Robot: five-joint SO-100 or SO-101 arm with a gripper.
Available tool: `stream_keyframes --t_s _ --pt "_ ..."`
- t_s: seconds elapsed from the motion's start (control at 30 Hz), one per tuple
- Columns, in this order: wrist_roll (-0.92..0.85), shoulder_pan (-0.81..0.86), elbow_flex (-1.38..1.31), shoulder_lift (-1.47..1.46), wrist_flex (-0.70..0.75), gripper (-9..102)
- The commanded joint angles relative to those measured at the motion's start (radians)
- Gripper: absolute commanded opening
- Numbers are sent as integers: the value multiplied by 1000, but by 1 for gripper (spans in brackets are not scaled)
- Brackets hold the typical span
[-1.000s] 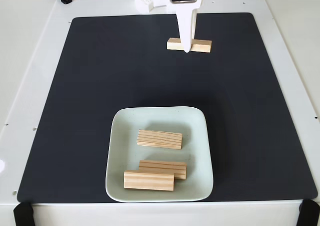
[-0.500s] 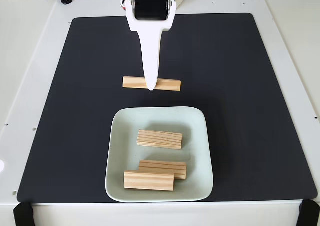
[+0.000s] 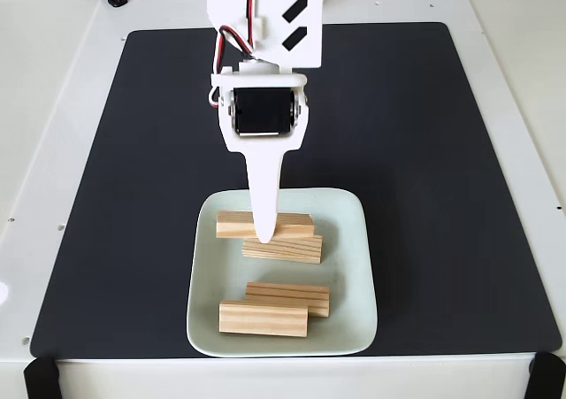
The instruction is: Pick up the wooden block and place them on the plate.
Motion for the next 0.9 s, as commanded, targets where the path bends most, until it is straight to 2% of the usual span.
stream_keyframes --t_s 0.0,0.77,0.87 --pt "-5 -9 -97 -29 6 0" --pt "8 -18 -103 -133 -8 0" --pt "77 -17 -103 -130 -8 0"
